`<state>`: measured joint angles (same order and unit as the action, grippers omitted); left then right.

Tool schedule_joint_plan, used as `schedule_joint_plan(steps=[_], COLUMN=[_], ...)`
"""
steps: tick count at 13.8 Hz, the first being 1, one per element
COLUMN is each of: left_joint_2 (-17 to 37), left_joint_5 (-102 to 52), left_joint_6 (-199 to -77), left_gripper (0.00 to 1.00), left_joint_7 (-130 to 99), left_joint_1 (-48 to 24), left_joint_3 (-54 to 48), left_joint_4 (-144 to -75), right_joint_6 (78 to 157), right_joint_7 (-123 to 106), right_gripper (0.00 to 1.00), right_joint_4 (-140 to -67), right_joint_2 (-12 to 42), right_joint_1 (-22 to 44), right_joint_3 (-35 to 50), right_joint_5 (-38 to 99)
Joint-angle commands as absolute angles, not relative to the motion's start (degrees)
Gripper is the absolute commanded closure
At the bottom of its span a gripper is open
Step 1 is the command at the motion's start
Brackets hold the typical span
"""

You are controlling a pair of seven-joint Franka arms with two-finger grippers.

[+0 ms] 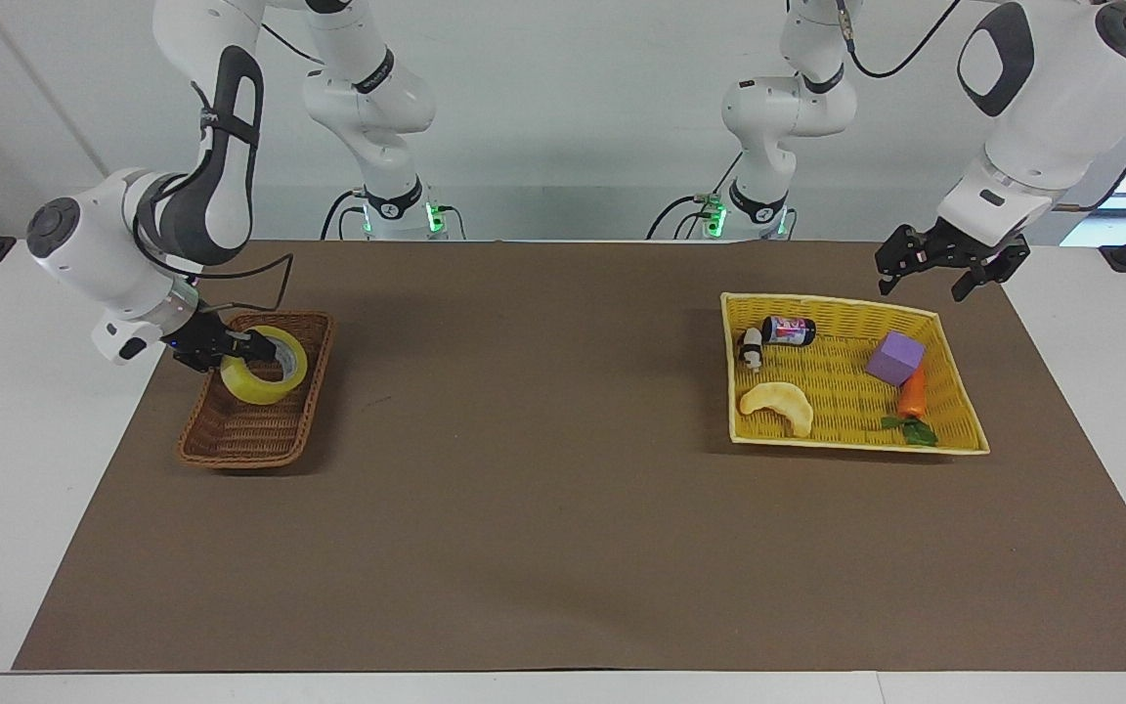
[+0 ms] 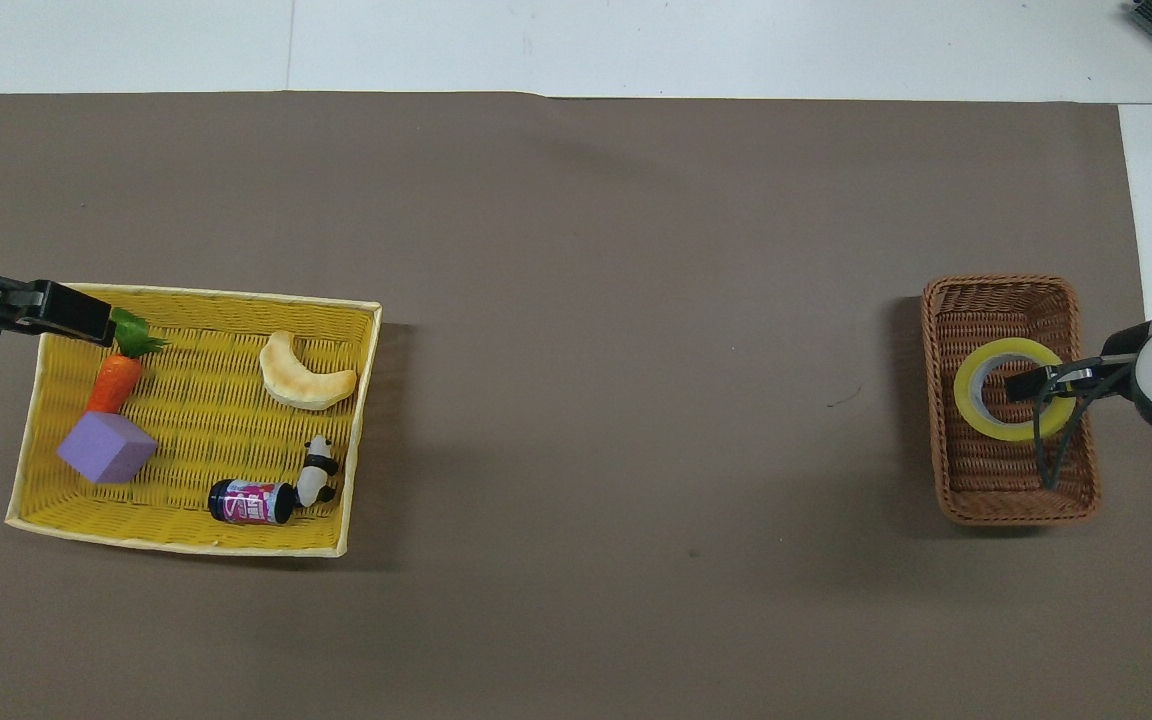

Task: Move tape to another basket
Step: 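Carry the tape with the right gripper and lower it into the basket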

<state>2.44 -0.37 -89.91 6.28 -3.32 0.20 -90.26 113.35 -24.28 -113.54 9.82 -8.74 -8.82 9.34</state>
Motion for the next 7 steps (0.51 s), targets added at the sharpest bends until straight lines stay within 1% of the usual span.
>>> schedule_joint_plan(steps=[1,5,6,7], left_joint_2=[2.64,2.64,2.64,2.64], left_joint_5=[0.53,0.53,0.53,0.53], left_joint_6=[-88.77,-88.77,-88.77,-88.77], left_gripper=[0.0,0.0,0.0,0.0], left_joint_7=[7.03,7.03,7.03,7.03], left_joint_1=[-2.72,-2.81,-2.81,-2.73], left_joint_3=[-0.09,-0.09,-0.09,-0.09], left_joint_4=[-89.65,-89.65,-89.65,-89.65], right_joint_6=[114.17,114.34,114.35,114.43], right_joint_7=[-25.05,-24.79,-24.52,-24.35], right_gripper=[1.0,1.0,0.91,0.76], right_joint_4=[-114.61,-114.87,-114.87,-114.87], right_joint_2=[8.44,10.1,10.19,10.2], right_joint_1=[-9.49,-9.58,-9.58,-9.49], right_joint_3=[-7.91,-7.91,-7.91,-7.91], right_joint_5=[8.52,8.61,8.61,8.61])
